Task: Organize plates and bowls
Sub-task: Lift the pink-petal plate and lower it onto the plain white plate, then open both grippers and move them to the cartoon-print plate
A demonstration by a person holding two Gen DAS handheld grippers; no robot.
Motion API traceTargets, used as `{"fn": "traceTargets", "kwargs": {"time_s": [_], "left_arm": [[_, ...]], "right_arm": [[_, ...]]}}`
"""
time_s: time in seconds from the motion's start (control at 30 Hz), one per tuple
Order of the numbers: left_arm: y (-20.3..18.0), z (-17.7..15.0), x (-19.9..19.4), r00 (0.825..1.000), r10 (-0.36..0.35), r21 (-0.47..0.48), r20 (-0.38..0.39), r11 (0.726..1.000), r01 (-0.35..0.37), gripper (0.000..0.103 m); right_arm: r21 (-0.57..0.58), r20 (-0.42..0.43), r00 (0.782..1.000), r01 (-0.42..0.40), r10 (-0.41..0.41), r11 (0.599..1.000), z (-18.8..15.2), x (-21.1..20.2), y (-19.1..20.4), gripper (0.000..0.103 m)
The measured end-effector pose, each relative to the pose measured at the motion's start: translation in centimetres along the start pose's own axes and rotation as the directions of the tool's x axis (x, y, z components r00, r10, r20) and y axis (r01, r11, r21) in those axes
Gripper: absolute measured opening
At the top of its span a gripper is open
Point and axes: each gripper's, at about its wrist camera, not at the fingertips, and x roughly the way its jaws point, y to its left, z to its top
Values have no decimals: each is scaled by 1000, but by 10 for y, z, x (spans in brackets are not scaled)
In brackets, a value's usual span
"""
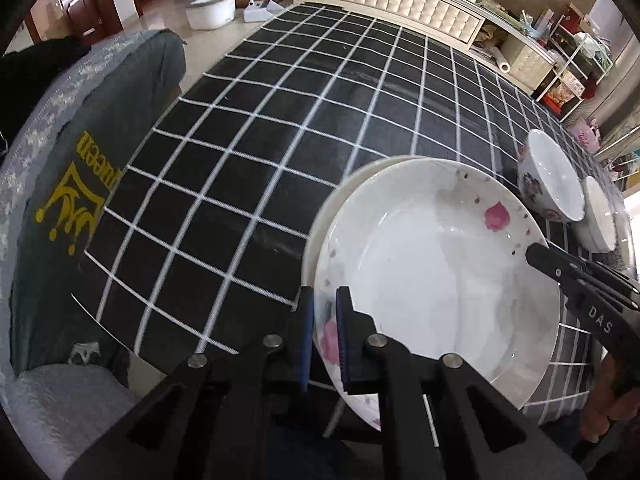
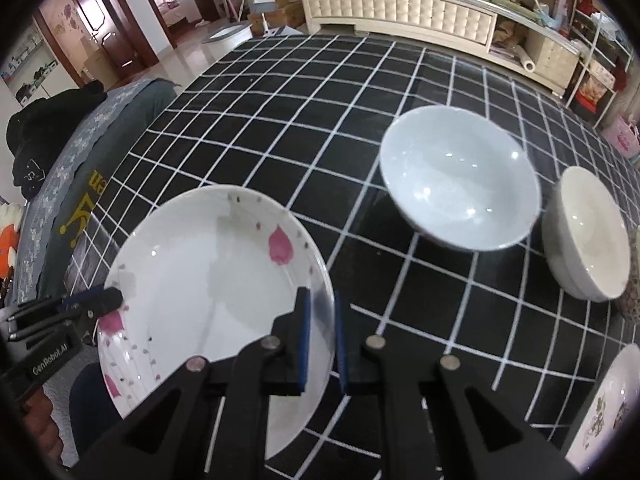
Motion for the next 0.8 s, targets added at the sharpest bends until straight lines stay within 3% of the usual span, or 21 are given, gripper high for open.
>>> {"fn": "traceTargets", "kwargs": {"time_s": [0.2, 0.5, 0.6, 0.8], "left_arm": [[10, 5, -3, 999, 10, -27, 33, 1000, -9, 10], [6, -3, -34, 986, 84, -12, 146, 996, -83, 10], [2, -6, -44, 986, 46, 4, 158, 999, -47, 10], [-43, -14, -55, 990, -13, 103, 144, 995, -2, 10]], "right_arm": [[-5, 10, 1000, 20, -19, 1000, -1, 2, 4, 15], [109, 134, 986, 81, -95, 991, -25, -44, -10, 15], [159, 171, 979, 84, -111, 984, -36, -67, -20, 15], [241, 221, 954, 148, -203, 959, -59, -103, -37, 17]]}}
